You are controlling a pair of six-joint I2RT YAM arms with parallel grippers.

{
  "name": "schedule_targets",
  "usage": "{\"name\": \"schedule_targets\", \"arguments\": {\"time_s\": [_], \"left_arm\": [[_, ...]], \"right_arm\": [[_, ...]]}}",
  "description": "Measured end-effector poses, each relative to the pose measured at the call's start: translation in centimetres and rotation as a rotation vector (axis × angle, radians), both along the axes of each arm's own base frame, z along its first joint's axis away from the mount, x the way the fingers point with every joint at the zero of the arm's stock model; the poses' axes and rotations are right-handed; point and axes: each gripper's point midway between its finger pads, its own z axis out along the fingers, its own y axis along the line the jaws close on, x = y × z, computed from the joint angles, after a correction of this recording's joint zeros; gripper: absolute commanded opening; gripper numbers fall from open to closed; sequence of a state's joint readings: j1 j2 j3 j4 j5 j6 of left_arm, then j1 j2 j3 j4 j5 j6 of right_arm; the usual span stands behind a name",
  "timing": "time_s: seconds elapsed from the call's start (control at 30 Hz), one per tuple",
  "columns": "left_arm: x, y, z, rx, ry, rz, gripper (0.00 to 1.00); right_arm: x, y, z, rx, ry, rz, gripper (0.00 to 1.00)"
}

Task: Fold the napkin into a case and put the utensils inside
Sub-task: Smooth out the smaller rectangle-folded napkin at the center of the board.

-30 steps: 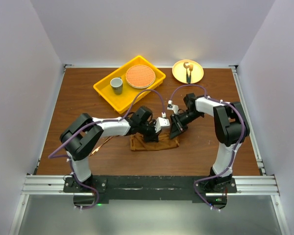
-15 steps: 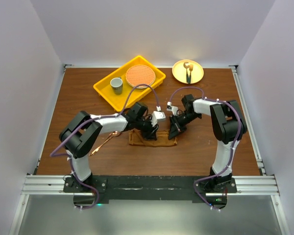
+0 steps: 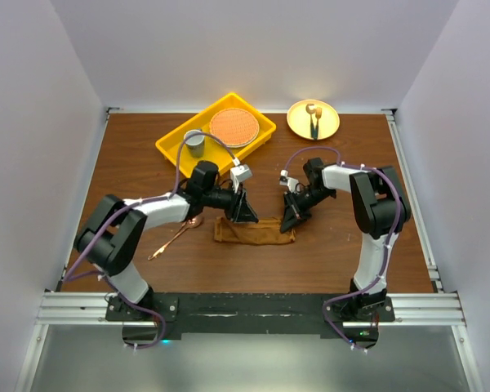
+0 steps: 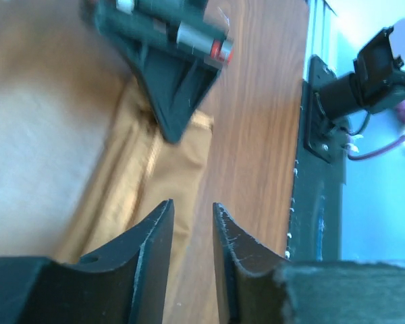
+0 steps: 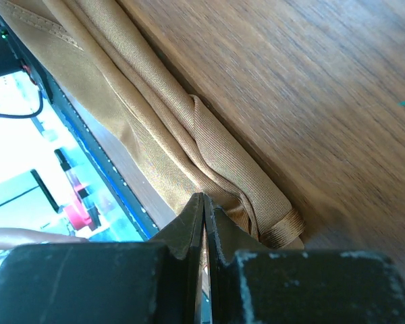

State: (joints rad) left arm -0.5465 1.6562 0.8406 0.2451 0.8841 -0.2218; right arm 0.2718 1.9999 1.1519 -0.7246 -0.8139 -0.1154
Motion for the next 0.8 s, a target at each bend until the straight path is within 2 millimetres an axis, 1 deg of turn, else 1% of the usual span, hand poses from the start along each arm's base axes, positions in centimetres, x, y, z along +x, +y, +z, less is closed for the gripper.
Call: {"name": "schedule_targets", "arguments": {"time_s": [0.07,0.17,0.3,0.37,0.47,0.5,0.57,0.6,0.67,0.73,0.8], "left_arm": [[-0.7,0.1,-1.7,0.002,0.088,-0.004,0.31],[-0.9,0.4,-4.2,0.016,0.191,0.015,0.31],[0.2,1.8,-7.3,0.041,0.311,0.088,0.31],[0.6,2.5,-8.1,0.036,0.367,0.115,0.32],[1.0,2.8,-7.8,0.015,0.385,0.111,0.36],[1.1,2.8,-7.6,0.014,0.381,0.107,0.40],[1.3,2.6,-7.0,0.015,0.351,0.092,0.43],[1.4,2.5,-6.2,0.022,0.328,0.079,0.46],[2.2,2.1,-4.7,0.037,0.226,0.059,0.49],[3.5,1.2,-2.3,0.054,0.055,0.031,0.51],[4.3,0.0,-0.1,0.072,-0.117,0.000,0.53]], "right_arm": [[0.0,0.0,0.0,-0.001,0.008,-0.003,0.04],[0.0,0.0,0.0,-0.001,0.018,-0.005,0.04],[0.0,0.0,0.0,0.000,0.035,-0.009,0.04],[0.0,0.0,-0.1,-0.001,0.040,-0.009,0.04],[0.0,0.1,-0.1,0.003,0.042,-0.009,0.04],[0.1,0.1,0.0,0.004,0.041,-0.009,0.04],[0.0,0.1,0.0,0.004,0.042,-0.009,0.04],[0.1,0.1,0.0,0.005,0.042,-0.009,0.04],[0.1,0.1,0.0,0.005,0.042,-0.009,0.04],[0.1,0.2,0.0,0.004,0.042,-0.007,0.04],[0.1,0.2,0.0,0.005,0.042,-0.007,0.04]]}}
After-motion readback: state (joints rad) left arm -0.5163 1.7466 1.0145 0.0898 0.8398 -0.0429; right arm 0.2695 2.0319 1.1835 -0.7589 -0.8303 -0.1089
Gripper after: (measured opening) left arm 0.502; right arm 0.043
